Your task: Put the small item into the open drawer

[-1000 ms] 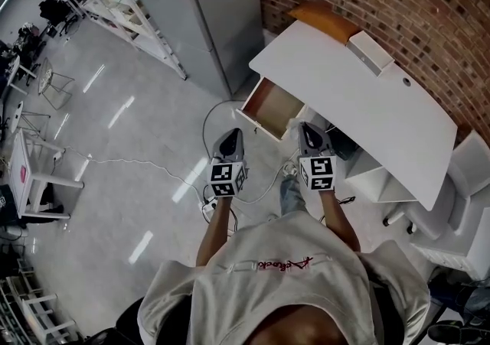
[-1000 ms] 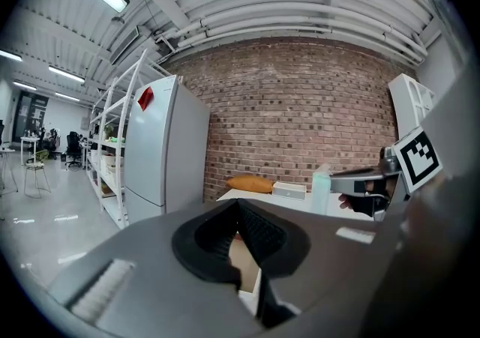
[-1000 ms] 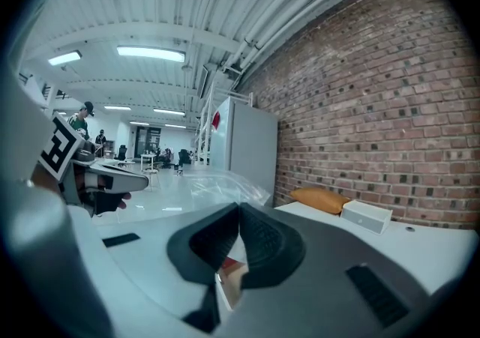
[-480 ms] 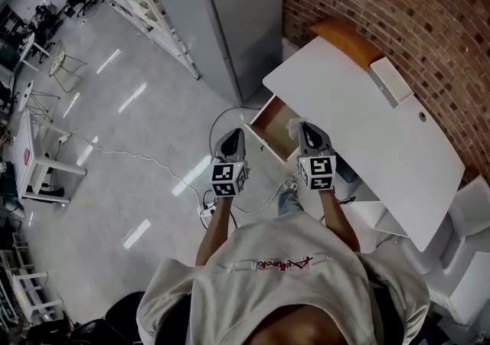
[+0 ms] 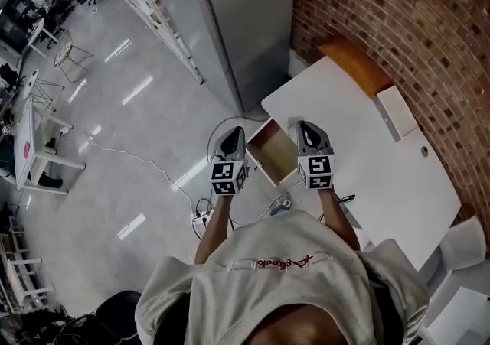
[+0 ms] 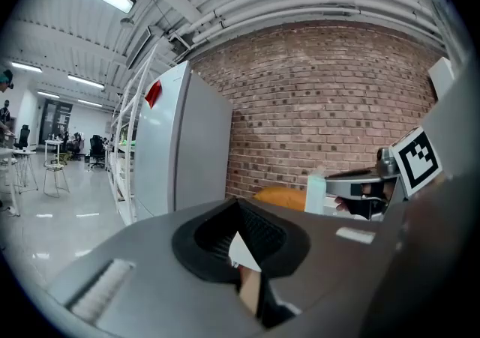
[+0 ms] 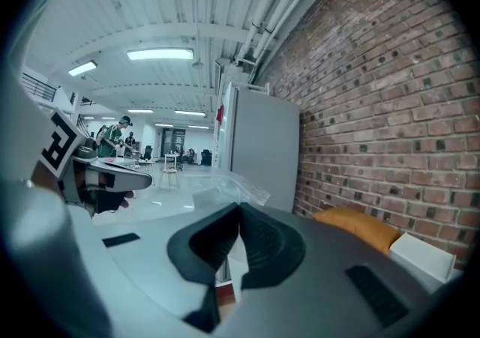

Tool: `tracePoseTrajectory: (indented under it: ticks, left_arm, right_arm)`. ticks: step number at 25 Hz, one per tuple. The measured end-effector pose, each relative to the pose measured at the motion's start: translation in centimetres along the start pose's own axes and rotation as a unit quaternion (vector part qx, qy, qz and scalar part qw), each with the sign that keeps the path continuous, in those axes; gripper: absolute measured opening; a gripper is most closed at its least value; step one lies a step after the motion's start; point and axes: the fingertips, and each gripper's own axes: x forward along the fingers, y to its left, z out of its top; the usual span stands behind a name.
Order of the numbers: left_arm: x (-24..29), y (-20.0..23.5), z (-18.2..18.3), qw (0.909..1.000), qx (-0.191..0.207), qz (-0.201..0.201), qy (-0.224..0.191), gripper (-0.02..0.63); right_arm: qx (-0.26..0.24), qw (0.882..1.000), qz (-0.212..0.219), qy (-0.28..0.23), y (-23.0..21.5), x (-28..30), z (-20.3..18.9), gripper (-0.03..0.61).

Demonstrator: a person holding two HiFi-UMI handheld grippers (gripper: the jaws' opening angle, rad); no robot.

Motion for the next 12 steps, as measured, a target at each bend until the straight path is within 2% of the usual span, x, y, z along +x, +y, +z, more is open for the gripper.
tracePoseTrajectory:
  ticks: [6,12]
  left_arm:
    - [5.5,-0.9,1.2,1.0,0.0,0.004,-0.002,0.008]
    - [9.1,-1.4,1.2,0.9999,0.005,0.009,0.001,0.008]
  right_arm:
    - [-0.001,1.0,0.008,-0.001,-4.4,3.5,0.1,0.012]
    - [0.008,1.0,0.024,-0.002,-6.9,6.6,-0.5,0.012]
